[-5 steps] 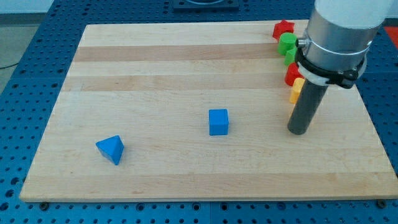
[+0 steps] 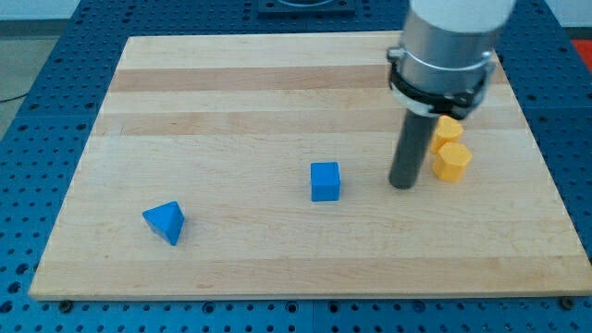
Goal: Push the blue cube towards right
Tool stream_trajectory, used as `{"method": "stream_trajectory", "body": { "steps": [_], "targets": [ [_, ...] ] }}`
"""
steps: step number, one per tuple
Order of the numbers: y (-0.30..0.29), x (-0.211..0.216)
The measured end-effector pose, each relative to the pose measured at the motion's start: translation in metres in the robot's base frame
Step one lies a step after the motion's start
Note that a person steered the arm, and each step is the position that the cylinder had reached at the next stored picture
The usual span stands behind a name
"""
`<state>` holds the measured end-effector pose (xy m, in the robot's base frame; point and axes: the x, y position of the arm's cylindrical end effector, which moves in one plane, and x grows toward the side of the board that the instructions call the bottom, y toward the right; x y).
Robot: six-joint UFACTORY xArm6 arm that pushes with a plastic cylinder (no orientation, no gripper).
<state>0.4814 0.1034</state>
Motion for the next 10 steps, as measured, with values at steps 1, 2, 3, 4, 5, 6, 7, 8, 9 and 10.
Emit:
{"method": "stream_trajectory", "body": {
  "steps": [1,2,3,4,5,6,7,8,9,10],
  "targets": [
    [-0.007,-0.033],
    [-0.019,-0.068],
    [-0.058,-0.093],
    [-0.077,-0.097],
    [-0.105,-0.098],
    [-0.140,-0.089],
    [-0.143,-0.053],
    [-0.149,-0.020],
    [-0.149,-0.002],
    [-0.126,0.015]
  ]
}}
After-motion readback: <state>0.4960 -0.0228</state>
